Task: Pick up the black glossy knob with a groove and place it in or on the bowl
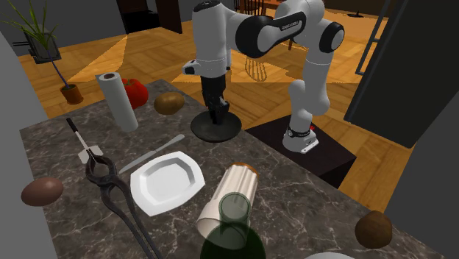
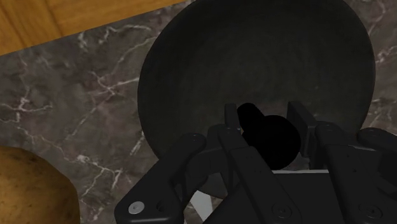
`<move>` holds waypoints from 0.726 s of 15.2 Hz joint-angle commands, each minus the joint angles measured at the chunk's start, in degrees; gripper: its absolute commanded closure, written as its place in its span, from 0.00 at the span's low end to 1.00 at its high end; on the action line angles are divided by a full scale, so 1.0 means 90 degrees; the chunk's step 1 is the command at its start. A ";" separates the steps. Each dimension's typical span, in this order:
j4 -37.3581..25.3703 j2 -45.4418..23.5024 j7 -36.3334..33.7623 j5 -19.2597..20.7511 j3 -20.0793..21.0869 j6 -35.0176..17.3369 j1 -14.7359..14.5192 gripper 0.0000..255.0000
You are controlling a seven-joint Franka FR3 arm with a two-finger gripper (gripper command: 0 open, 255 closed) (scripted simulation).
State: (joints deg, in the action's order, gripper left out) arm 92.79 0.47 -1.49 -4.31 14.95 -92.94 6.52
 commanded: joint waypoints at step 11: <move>-0.1143 -0.0263 -0.0060 0.0067 0.0000 0.0886 -0.0001 0.00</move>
State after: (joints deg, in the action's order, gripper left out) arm 83.74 -1.68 -1.84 -3.76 14.89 -86.04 6.57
